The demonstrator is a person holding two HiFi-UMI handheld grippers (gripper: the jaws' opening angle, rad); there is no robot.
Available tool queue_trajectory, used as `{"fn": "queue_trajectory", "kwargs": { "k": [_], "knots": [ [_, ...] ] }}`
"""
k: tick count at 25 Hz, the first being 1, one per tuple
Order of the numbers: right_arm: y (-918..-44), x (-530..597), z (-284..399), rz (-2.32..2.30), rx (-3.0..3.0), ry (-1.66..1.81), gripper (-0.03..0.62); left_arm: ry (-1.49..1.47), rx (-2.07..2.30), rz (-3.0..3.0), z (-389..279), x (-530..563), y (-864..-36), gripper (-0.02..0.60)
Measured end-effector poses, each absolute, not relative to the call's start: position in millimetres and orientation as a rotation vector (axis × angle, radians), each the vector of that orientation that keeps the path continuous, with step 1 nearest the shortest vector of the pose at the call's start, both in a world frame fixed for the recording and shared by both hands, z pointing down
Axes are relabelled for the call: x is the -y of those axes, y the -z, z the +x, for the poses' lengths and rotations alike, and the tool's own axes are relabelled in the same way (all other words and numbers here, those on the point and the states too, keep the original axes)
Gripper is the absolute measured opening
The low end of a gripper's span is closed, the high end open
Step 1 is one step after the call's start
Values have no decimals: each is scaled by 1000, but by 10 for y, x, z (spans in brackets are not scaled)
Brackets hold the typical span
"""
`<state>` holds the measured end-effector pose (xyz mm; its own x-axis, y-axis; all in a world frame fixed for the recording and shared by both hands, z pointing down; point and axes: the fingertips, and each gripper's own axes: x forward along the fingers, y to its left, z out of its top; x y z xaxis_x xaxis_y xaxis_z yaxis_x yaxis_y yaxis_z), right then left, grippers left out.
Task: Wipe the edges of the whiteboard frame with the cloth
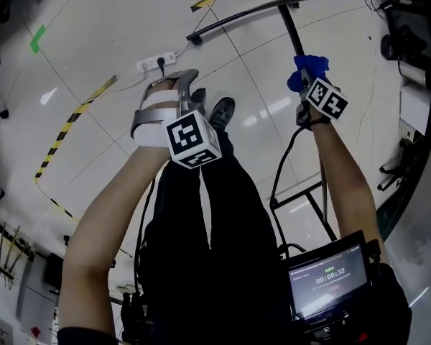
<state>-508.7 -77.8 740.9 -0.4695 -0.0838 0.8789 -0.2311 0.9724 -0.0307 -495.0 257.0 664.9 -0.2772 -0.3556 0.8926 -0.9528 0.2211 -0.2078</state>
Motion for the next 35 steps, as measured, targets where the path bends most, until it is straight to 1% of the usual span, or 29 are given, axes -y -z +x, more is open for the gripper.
{"fn": "queue_trajectory", "kwargs": {
  "k": [5,9,19,29,35],
  "knots": [
    [-7472,700,-5189,241,2034,-165,202,-1030,1837,1152,-5083,-2494,-6318,196],
    [-7474,627,-5357,226,2039,-160,202,-1053,1897,1125,-5333,-2416,-6170,196],
    [-7465,485,-5678,232,2049,-120,207,-1050,1811,1220,-5378,-2463,-6366,196],
    [-7441,379,-5961,267,2067,-163,209,-1061,1786,1222,-5663,-2746,-6376,196],
    [-7429,302,-6151,266,2079,-158,209,-1029,1764,1243,-5711,-2759,-6427,196]
  ]
}}
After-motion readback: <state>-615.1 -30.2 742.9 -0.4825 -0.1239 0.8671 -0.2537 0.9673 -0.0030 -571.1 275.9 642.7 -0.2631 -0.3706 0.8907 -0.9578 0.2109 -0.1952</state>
